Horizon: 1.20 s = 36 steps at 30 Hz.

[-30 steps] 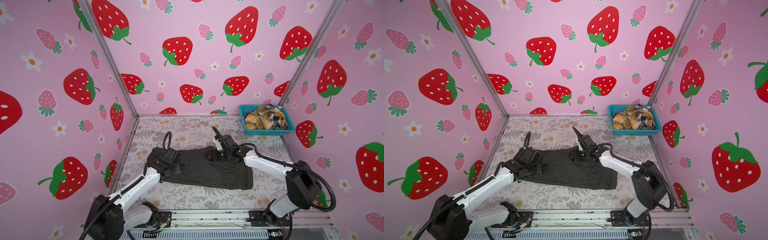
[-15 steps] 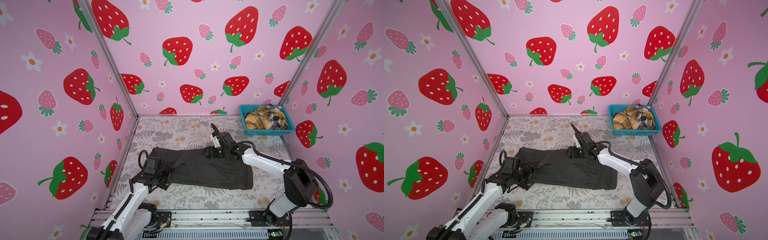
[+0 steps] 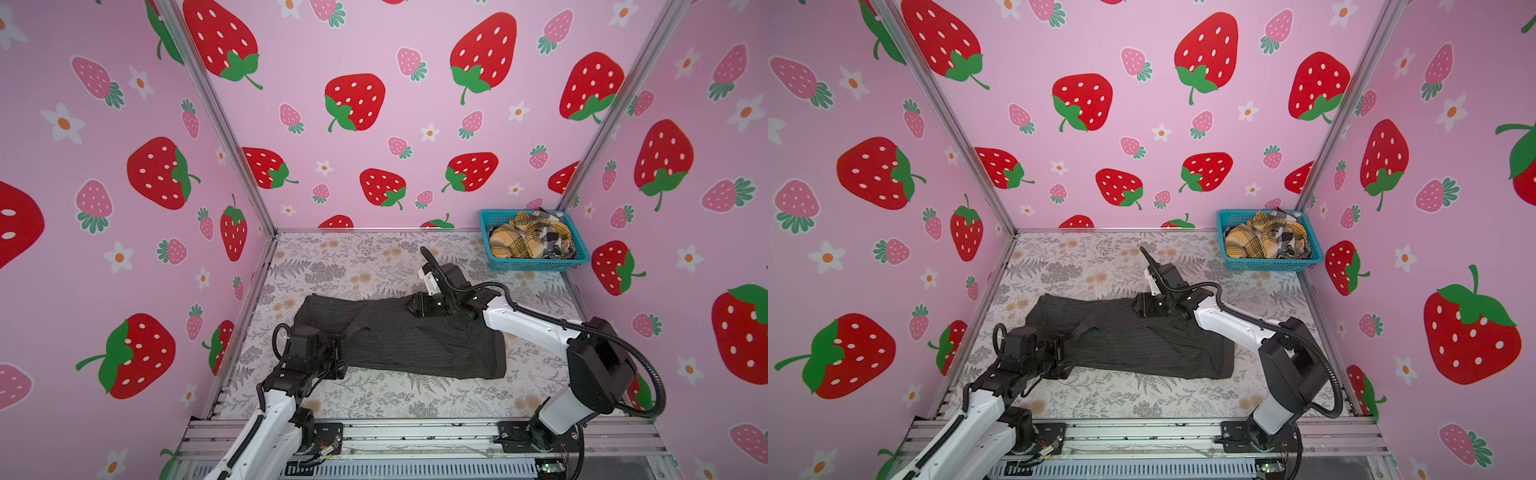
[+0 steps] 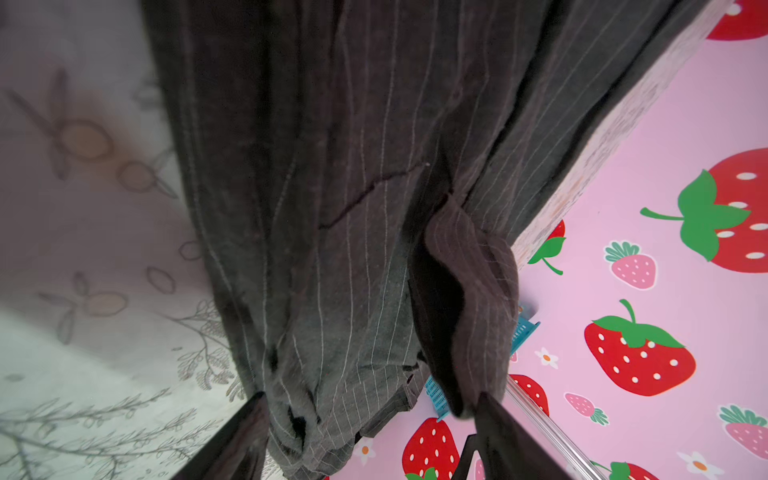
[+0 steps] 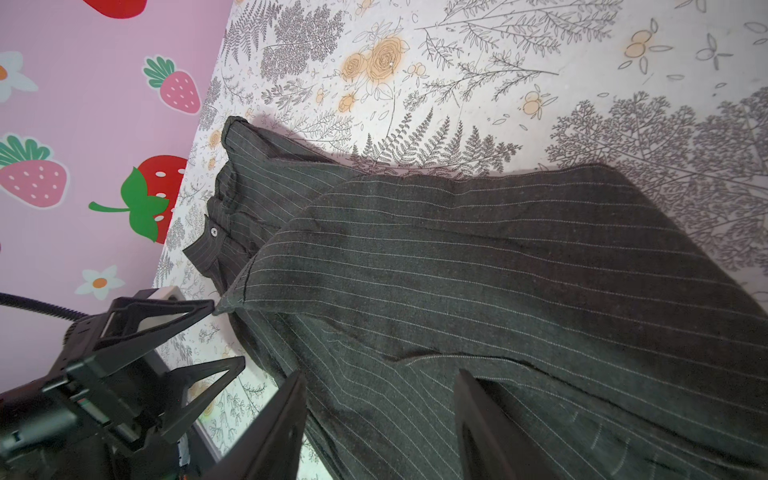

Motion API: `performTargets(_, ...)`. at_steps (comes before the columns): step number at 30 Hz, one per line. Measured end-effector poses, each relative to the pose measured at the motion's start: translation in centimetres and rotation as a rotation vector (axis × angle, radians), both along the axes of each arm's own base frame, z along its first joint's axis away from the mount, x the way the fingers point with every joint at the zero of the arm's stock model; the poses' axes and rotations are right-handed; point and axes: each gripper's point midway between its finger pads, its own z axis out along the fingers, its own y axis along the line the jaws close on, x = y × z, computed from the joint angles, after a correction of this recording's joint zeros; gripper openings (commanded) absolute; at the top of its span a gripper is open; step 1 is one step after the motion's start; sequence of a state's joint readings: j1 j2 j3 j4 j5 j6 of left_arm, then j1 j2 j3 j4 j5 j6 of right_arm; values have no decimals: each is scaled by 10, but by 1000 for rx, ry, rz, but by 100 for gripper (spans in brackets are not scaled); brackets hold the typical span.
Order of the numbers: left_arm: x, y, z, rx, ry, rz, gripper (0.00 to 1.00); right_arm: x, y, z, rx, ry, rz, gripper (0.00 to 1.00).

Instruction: Fold and stack the long sleeve shirts

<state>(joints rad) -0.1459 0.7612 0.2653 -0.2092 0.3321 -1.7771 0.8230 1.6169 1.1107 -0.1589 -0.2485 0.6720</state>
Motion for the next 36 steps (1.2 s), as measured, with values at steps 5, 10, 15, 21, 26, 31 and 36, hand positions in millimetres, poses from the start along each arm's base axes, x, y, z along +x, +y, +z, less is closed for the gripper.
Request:
performTargets(5,16,-3,-5,-1,0,-11,83,-3,-2,-5,-6,11,0,57)
performTargets(10,35,-5,12,-2,-56,-17,82,-13,-14,-18,-33,44,-11,57)
performTargets(15,45,-7,25,-13,-89,-15,75,-26,-28,-25,-45,70,-24,56)
performTargets(21,42,-8,16,-25,-42,-8,65,-28,-33,-26,-55,77,-38,55)
performTargets(26,47,-6,4,-13,-13,4,47,-29,-45,-30,-94,95,-83,52)
performTargets(31,64,-4,-7,9,29,-4,15,-41,-71,-45,-164,142,-158,36)
performTargets(36,97,-1,17,58,-42,-50,0,-63,-106,-87,-274,244,-226,30)
